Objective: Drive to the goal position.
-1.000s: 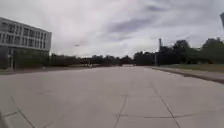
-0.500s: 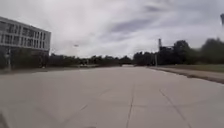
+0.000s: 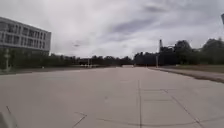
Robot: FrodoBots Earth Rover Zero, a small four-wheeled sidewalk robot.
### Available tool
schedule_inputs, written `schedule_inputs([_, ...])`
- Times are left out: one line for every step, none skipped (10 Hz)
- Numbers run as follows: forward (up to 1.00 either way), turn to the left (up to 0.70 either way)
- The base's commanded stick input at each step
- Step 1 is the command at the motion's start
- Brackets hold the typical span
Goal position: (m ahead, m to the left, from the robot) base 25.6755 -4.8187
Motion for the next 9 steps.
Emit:
schedule_inputs([1.00, -0.02])
schedule_inputs([1.00, -0.02])
schedule_inputs([1.00, -0.01])
schedule_inputs([1.00, -0.05])
schedule_inputs([1.00, -0.15])
schedule_inputs([1.00, -0.25])
schedule_inputs([1.00, -0.24])
schedule_inputs([1.00, -0.07])
schedule_inputs([1.00, 0.00])
